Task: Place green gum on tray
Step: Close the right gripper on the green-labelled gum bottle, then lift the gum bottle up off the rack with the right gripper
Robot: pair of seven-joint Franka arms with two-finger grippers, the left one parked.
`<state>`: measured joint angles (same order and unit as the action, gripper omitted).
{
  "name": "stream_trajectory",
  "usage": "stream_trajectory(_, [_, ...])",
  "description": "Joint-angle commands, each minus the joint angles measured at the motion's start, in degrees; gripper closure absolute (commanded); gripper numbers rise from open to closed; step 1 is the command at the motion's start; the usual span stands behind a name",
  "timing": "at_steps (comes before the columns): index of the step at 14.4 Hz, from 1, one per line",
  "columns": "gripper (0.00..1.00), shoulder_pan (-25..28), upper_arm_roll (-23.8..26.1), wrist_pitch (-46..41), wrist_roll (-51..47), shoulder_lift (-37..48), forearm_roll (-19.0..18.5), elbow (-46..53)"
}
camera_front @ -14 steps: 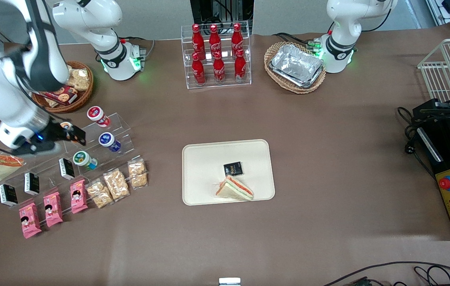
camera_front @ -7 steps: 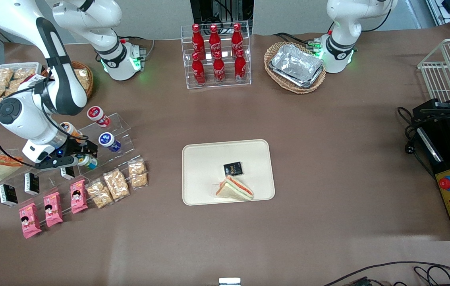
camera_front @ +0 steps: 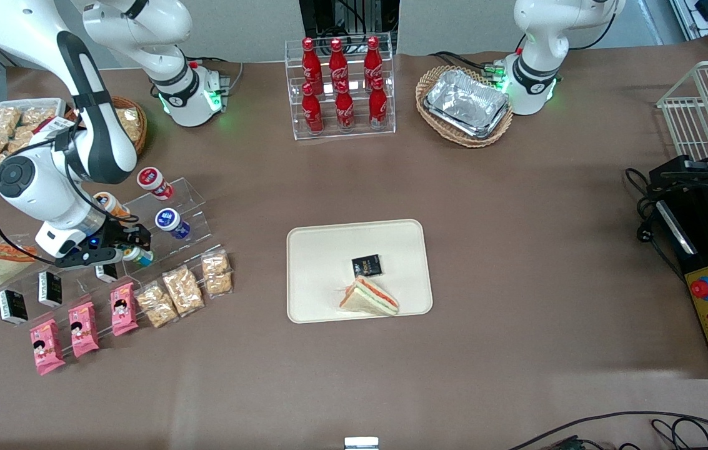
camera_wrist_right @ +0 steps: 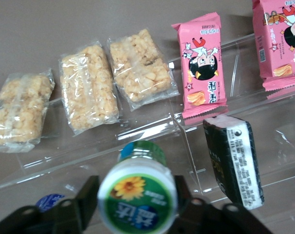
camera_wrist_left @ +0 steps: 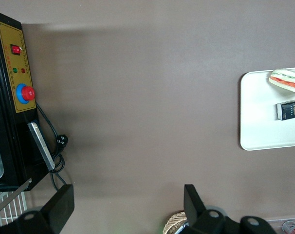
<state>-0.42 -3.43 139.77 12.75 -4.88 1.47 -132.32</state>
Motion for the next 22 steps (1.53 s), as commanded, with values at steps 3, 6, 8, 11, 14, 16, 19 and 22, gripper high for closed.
stream_trajectory(3, [0.95, -0.5, -0.1, 1.4, 1.1, -0.4, 0.2, -0.7])
stream_trajectory(6, [1.0, -0.4, -0.2, -0.6, 1.9, 3.4, -0.5, 0.4])
stream_trajectory(8, [1.0, -0.4, -0.2, -12.3, 2.7, 8.7, -1.8, 4.9])
stream_trajectory(11, [1.0, 0.2, 0.1, -36.2, 1.8, 9.4, -1.7, 22.2])
stream_trajectory(14, [1.0, 3.7, 2.5, -46.4, -8.8, 8.1, -1.1, 31.9])
stream_trajectory(16, [1.0, 9.9, 4.1, -46.6, -20.3, 8.1, -0.3, 32.0])
stream_trajectory(19, [1.0, 21.6, 4.3, -44.6, -38.0, 5.4, 2.2, 32.3])
stream_trajectory(22, [1.0, 29.3, 4.2, -33.1, -46.1, -3.5, 2.4, 31.3])
